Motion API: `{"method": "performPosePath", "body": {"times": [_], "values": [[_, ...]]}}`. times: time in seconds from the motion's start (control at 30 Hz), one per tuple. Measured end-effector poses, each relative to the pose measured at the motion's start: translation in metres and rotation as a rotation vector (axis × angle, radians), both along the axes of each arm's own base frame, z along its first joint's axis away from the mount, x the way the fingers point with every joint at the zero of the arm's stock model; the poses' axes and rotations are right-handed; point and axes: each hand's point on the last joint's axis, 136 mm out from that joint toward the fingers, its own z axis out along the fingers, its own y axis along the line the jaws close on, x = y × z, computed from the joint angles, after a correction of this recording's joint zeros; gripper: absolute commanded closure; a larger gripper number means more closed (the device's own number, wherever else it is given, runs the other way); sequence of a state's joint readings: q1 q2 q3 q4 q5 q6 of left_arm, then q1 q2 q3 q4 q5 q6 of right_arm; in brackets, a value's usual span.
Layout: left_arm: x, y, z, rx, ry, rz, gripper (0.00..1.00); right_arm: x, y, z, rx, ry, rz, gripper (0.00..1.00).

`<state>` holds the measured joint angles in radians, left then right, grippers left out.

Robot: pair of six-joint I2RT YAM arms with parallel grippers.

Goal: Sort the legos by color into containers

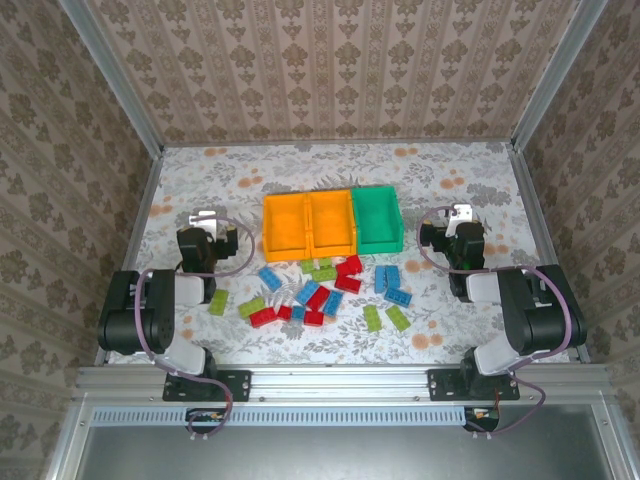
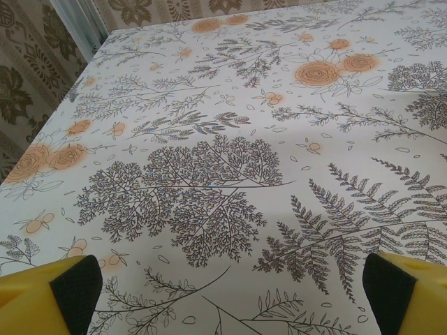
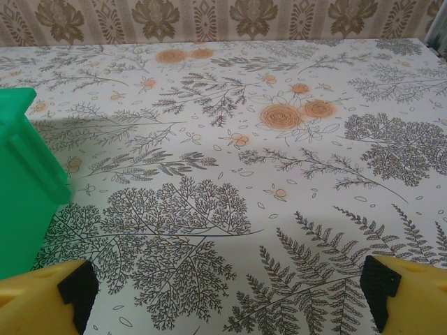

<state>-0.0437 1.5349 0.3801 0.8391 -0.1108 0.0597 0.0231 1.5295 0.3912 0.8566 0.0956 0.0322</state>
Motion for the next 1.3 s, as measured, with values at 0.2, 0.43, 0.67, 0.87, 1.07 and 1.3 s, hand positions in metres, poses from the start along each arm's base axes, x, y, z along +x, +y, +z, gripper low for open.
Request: {"method": "performPosePath", "body": {"times": [0.2, 0.43, 0.67, 0.87, 1.07, 1.3], "values": [[0.0, 0.0, 0.0, 0.0, 0.004, 0.0, 0.0, 0.0, 0.0, 0.0, 0.0, 0.0, 0.0, 0.03], [0.017, 0.009, 0.073, -0.05, 0.016, 0.088, 0.0, 0.009, -0.004, 0.025, 0.033, 0.101, -0.042, 0.07], [0.012, -0.011, 0.157, -0.152, -0.051, 0.084, 0.0, 0.016, 0.006, 0.099, 0.171, 0.095, -0.051, 0.09], [0.012, -0.058, 0.117, -0.193, 0.188, 0.0, 0.01, -0.01, 0.026, 0.06, 0.275, 0.295, -0.04, 0.11], [0.01, -0.107, 0.065, -0.24, 0.426, -0.089, 0.13, -0.029, 0.048, 0.047, 0.325, 0.39, -0.011, 0.11], [0.007, -0.141, 0.024, -0.279, 0.608, -0.125, 0.31, -0.045, 0.065, 0.037, 0.328, 0.462, 0.012, 0.11]]}}
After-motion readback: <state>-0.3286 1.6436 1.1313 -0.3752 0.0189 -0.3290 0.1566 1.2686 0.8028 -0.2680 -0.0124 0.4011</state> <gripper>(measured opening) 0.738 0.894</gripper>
